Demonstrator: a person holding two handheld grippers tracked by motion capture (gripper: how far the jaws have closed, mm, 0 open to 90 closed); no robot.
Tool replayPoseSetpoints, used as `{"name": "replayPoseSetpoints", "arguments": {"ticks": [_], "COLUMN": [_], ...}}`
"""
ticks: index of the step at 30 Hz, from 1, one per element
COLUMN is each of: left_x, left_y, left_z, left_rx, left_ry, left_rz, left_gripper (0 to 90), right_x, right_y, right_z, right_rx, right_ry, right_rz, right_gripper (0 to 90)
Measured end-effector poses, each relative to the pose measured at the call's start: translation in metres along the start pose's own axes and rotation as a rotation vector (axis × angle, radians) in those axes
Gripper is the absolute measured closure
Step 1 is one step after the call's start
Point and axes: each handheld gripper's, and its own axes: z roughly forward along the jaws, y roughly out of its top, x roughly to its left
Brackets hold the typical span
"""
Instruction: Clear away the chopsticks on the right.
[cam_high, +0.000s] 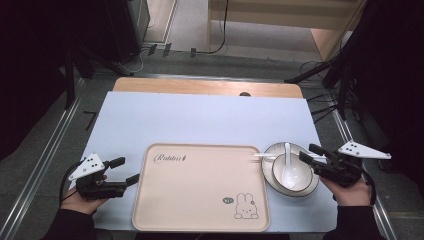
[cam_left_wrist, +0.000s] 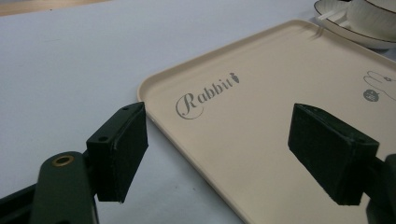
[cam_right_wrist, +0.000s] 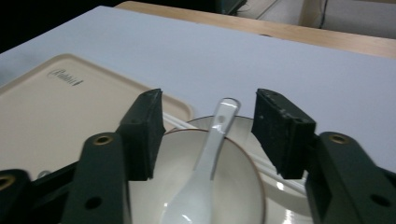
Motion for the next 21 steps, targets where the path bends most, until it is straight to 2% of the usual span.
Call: {"name": "replayPoseSetpoints", "arguments": {"ticks": [2, 5, 8, 12, 17, 18, 21], "left_x": [0.0, 0.0, 0.0, 0.0, 0.0, 0.0, 0.0], "left_y": [0.0, 0.0, 0.0, 0.0, 0.0, 0.0, 0.0], "left_z": [0.0, 0.0, 0.0, 0.0, 0.0, 0.0, 0.0], "left_rx": [0.0, 0.001, 0.003, 0.001, 0.0, 0.0, 0.001], "left_ry": [-0.001, 0.001, 0.002, 0.001, 0.0, 0.0, 0.0], "left_rz": [0.0, 0.003, 0.002, 0.002, 0.002, 0.002, 0.0], "left_gripper": [20.4, 20.4, 20.4, 20.5, 20.5, 20.4, 20.5], "right_x": [-0.004, -0.017, -0.024, -0.034, -0.054, -0.063, -0.069], "right_y": [0.0, -0.001, -0.005, -0.01, -0.017, -0.021, -0.023], "right_z": [-0.001, 0.0, 0.006, 0.019, 0.033, 0.037, 0.04], "right_rx": [0.0, 0.014, 0.054, 0.105, 0.166, 0.187, 0.202], "right_ry": [-0.011, -0.023, -0.03, -0.042, -0.056, -0.058, -0.062], "right_rz": [0.005, 0.028, 0.047, 0.038, 0.073, 0.084, 0.092], "right_gripper": [56.2, 69.1, 79.7, 89.6, 90.0, 90.0, 90.0]}}
